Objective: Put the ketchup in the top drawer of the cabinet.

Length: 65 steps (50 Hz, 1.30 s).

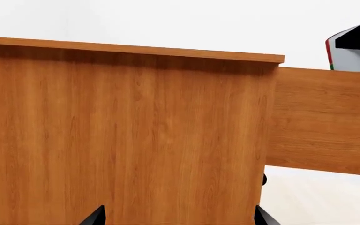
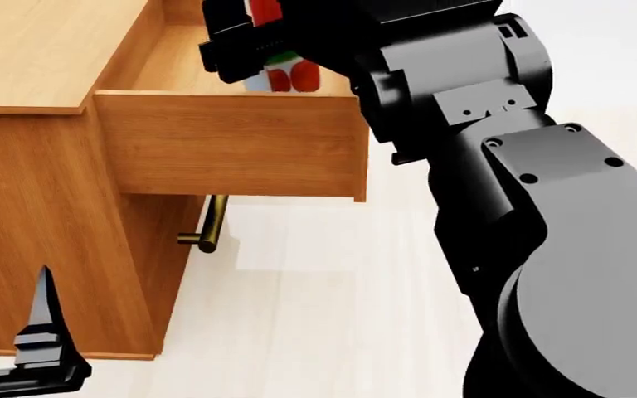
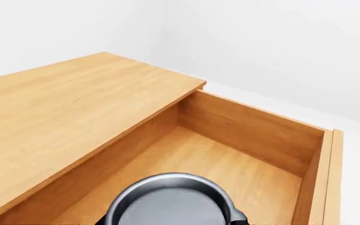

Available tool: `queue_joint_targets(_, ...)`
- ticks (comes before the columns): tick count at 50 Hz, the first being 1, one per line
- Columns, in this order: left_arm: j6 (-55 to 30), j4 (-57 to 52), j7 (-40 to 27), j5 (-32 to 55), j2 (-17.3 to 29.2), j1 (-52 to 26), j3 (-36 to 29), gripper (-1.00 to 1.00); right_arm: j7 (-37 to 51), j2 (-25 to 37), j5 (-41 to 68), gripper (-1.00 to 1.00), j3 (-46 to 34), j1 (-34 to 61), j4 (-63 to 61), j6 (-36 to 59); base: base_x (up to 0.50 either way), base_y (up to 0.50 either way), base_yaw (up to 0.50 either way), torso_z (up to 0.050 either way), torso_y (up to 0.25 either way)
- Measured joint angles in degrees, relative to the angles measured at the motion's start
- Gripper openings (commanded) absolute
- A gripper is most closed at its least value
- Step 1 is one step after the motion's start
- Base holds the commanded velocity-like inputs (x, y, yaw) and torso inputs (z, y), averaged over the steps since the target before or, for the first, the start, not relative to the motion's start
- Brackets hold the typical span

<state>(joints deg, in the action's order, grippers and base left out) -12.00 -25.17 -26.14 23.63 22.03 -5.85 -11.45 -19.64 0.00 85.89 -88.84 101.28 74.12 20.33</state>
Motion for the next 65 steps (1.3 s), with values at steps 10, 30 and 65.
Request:
queue_joint_targets(10,0.06,0.04,-0.11,0.07,0.10,0.00,-0.08,1.00,-0.08,0.00,-0.32,-1.00,0.16,-0.30,0.03,-0.10,0.00,0.00,0.00,0.000,0.001)
queue_joint_targets(30,0.29,0.16,-0.38,0.16,0.27,0.07,-0.16,1.00,-0.74,0.01,-1.72,1.00,0.81,-0.44,0.03,-2.63,0.00,0.00,0.00,0.000,0.000)
queue_joint_targets(65,-0.20,-0.41,-0.94,0.31,0.62,-0.38,-0.80,1.00,3.18,0.15,4.95,1.00,2.69,4.99,0.75,-17.06,0.00,0.00,0.00,0.000,0.000)
